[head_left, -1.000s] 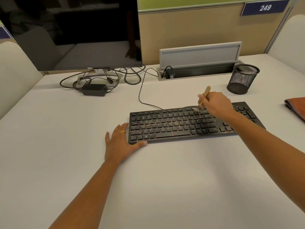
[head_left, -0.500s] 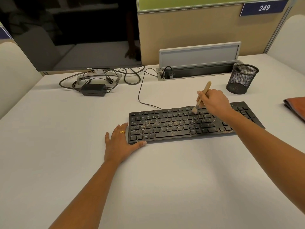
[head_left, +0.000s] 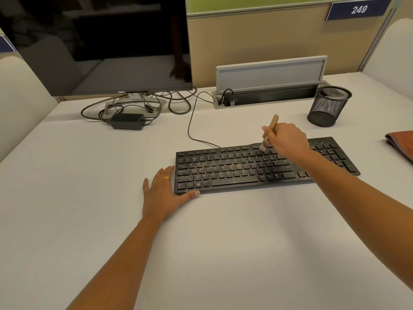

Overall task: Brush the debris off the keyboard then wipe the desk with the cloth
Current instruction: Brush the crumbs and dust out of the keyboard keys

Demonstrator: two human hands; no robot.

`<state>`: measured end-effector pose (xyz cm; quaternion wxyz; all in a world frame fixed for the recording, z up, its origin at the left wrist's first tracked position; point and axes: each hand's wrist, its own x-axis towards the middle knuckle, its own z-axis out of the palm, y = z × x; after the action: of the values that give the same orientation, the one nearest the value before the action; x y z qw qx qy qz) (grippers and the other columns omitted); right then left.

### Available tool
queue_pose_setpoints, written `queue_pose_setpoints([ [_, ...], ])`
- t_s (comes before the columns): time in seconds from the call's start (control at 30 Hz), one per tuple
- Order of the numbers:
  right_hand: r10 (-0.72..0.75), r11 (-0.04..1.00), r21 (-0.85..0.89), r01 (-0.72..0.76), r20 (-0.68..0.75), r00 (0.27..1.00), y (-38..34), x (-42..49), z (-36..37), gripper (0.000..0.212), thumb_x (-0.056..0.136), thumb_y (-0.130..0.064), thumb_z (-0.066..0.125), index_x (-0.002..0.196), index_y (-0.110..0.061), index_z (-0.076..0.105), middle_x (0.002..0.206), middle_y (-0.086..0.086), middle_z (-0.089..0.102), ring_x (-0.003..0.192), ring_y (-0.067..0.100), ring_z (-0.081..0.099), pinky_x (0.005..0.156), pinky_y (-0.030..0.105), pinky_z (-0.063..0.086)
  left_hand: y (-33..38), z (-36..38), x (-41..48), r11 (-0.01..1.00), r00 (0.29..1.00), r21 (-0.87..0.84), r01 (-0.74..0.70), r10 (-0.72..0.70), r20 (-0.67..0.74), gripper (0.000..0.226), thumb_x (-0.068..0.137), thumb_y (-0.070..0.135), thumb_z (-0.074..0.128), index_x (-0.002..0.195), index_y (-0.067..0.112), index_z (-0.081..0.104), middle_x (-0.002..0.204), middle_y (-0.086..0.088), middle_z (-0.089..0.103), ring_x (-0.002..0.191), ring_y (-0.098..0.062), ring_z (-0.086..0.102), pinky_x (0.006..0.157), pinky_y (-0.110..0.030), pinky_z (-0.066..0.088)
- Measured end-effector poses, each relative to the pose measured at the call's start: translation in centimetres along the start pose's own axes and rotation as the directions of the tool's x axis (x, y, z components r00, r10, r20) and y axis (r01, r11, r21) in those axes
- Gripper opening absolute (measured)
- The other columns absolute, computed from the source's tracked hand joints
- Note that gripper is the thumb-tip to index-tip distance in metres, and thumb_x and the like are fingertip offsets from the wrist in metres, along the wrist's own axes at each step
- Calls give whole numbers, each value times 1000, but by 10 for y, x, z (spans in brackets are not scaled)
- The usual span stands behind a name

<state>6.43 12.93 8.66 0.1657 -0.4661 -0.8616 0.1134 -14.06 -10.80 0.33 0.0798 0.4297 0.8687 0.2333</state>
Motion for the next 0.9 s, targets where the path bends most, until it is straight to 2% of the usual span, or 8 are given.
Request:
queue_pose_setpoints([
  [0.1, -4, 998, -64, 6, 31, 1000, -1, 1, 2, 49, 100, -38, 31, 95, -3, 65, 91, 13, 67, 83, 31, 60, 68, 33, 41, 0, 0, 0, 1000, 1000, -2, 3, -3, 1, 113, 56, 82, 52, 149, 23, 26, 155, 4, 28, 146, -10, 13, 118, -44, -4],
  [0.27, 0, 1000, 23, 0, 21, 1000, -1, 1, -3, 45, 100, -39, 32, 89, -8, 63, 81, 5, 60, 75, 24, 54, 68, 32, 38, 1, 0, -1, 1000, 1000, -10, 3, -3, -3, 116, 53, 83, 48, 149, 23, 26, 155, 4, 28, 146, -10, 12, 118, -44, -4],
  [0.4, -24, 1000, 16, 23, 84, 996, 4, 2, -4, 49, 100, -40, 33, 88, -7, 66, 82, 7, 66, 77, 26, 60, 68, 32, 43, 0, 0, 0, 1000, 1000, -9, 1, -1, -3, 112, 56, 82, 52, 149, 23, 27, 155, 4, 28, 146, -10, 13, 118, -44, -3],
  [0.53, -46, 982, 189, 25, 105, 993, 7, 0, -9, 44, 99, -41, 36, 86, -11, 66, 74, -1, 60, 67, 16, 53, 61, 28, 36, -1, 0, -1, 1000, 1000, -5, 6, -6, -3, 112, 57, 81, 54, 149, 23, 26, 155, 4, 28, 145, -10, 13, 118, -44, -3],
  [0.63, -65, 995, 82, 54, 144, 987, 13, -4, -10, 46, 99, -42, 36, 82, -10, 64, 71, 0, 59, 62, 15, 50, 56, 27, 33, 0, 1, 0, 1000, 1000, 1, 6, -6, -7, 107, 63, 77, 60, 149, 23, 25, 155, 5, 27, 146, -9, 12, 118, -44, -3],
  [0.73, -65, 993, -96, 72, 73, 995, 15, -2, -16, 45, 100, -39, 34, 85, -8, 63, 76, 6, 60, 73, 22, 55, 65, 30, 37, 0, 1, 0, 1000, 1000, 1, 7, -7, -11, 106, 64, 75, 62, 149, 23, 25, 155, 5, 27, 146, -10, 12, 118, -44, -3],
  [0.83, -30, 999, -12, 30, -15, 999, 16, 0, -18, 43, 100, -37, 35, 84, -10, 64, 75, 5, 57, 76, 25, 56, 66, 32, 38, 0, 1, 0, 1000, 1000, 5, 9, -9, -11, 106, 63, 76, 60, 149, 23, 25, 155, 4, 27, 146, -10, 12, 119, -44, -3],
  [0.9, 3, 998, 62, -2, -19, 1000, 18, -1, -14, 42, 99, -39, 37, 87, -12, 67, 77, 5, 56, 81, 27, 57, 67, 32, 37, 0, 1, 0, 1000, 1000, 8, 6, -6, -11, 107, 63, 77, 59, 149, 23, 25, 155, 4, 27, 146, -10, 12, 119, -44, -3],
])
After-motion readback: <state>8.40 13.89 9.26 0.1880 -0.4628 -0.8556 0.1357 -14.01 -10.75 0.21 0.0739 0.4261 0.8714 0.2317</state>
